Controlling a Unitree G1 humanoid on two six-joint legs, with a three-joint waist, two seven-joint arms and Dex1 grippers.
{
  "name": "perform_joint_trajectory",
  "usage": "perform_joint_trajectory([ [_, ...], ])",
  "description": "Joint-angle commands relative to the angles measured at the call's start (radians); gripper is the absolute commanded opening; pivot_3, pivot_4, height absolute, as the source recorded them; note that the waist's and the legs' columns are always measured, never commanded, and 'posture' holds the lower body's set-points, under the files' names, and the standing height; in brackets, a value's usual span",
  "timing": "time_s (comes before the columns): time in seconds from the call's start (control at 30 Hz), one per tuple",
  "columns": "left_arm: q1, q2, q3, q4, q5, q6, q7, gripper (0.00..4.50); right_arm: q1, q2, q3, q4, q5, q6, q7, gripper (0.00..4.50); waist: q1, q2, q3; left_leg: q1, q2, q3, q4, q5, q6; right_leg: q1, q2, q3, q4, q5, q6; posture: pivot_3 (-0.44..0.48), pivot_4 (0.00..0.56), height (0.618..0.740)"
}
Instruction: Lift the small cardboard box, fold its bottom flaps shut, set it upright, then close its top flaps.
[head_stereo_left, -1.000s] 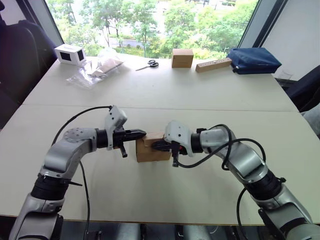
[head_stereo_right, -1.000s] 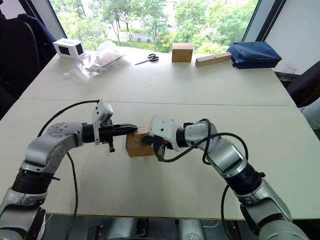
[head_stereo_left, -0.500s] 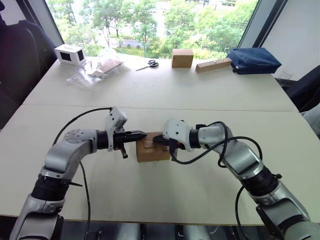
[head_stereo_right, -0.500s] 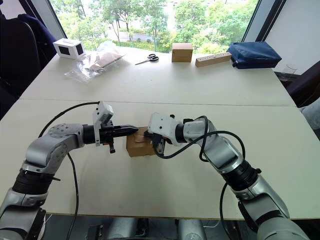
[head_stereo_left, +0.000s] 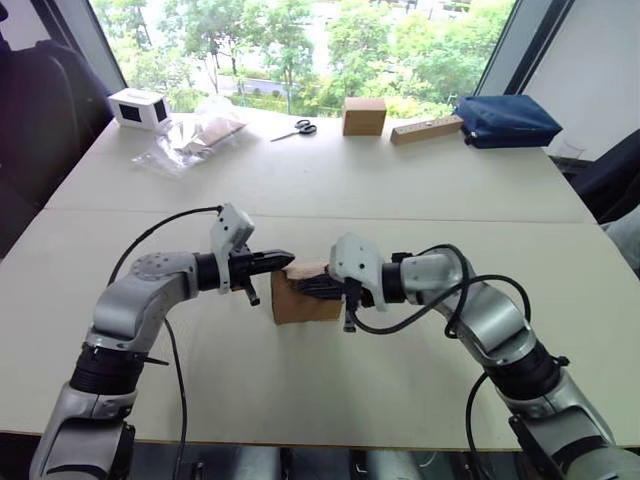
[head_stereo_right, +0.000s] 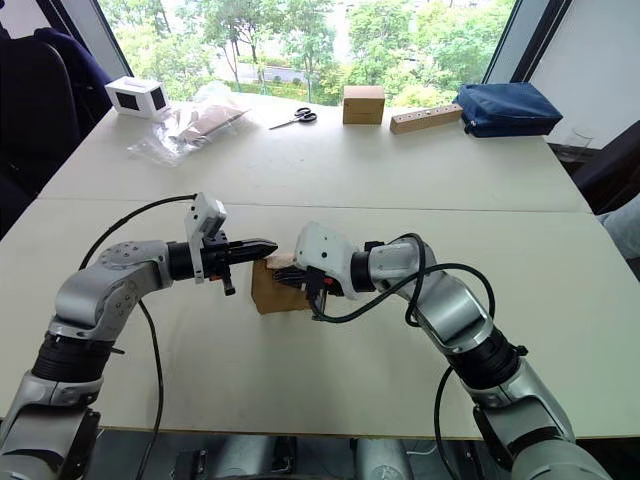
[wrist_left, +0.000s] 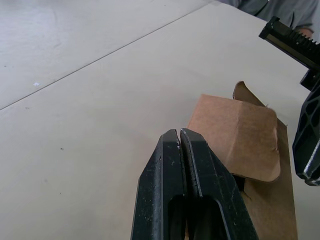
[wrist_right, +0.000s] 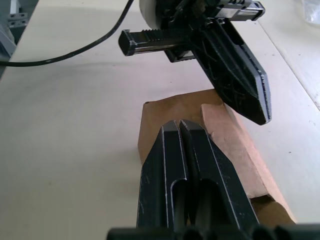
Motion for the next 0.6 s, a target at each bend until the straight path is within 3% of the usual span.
perform_joint_trajectory([
  [0.03,-0.004,0.003,0.016,-0.037,-0.023,0.011,-0.007,0.05,-0.009,-0.003,0.021,0.000,-0.047,-0.033,-0.025,0.00,0.000,0.000,0.000,0.000,0.000,0.000,0.000,0.000,0.000,0.000,0.000,0.000,0.000,0.000,0.000,0.000,0.150,0.740],
  [0.6,0.023,0.012,-0.005,-0.065,-0.006,0.009,-0.009,0.05,-0.011,0.021,0.022,0.028,-0.058,-0.023,-0.041,0.00,0.000,0.000,0.000,0.000,0.000,0.000,0.000,0.000,0.000,0.000,0.000,0.000,0.000,0.000,0.000,0.000,0.150,0.740],
])
